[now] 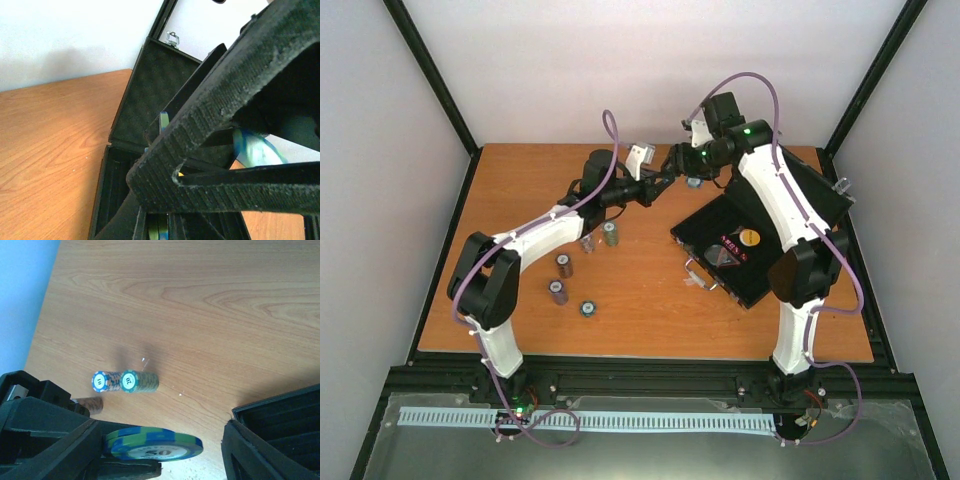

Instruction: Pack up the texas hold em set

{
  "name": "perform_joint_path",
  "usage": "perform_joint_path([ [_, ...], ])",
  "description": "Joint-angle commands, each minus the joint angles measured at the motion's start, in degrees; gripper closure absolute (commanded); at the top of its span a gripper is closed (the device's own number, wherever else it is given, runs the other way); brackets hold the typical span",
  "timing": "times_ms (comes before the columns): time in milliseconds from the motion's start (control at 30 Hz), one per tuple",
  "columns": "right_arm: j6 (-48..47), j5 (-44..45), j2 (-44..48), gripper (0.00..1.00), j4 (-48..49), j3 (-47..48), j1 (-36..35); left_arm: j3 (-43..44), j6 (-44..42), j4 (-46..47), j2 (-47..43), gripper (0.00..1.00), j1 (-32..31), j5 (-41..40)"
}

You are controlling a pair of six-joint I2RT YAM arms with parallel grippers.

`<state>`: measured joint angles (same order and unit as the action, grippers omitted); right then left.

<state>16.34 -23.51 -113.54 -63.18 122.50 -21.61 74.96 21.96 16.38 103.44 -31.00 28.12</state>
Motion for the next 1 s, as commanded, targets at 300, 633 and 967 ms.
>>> perform_joint_path([
  [300,-1.1,1.3,4.3,0.34,-4.4,-4.2,-0.4,3.7,-5.4,-4.6,-5.9,0.99,1.9,0.8],
  [633,-0.7,2.0,5.5,0.29,-2.8,-5.9,-0.3,1.7,-6.6,-6.5,-4.9,0.99,1.9,1.5],
  [967,0.4,1.0,5.2,0.22,-0.7,-3.0,-0.3,-0.6,-12.1,-14.5,-5.9,0.99,1.9,1.4],
])
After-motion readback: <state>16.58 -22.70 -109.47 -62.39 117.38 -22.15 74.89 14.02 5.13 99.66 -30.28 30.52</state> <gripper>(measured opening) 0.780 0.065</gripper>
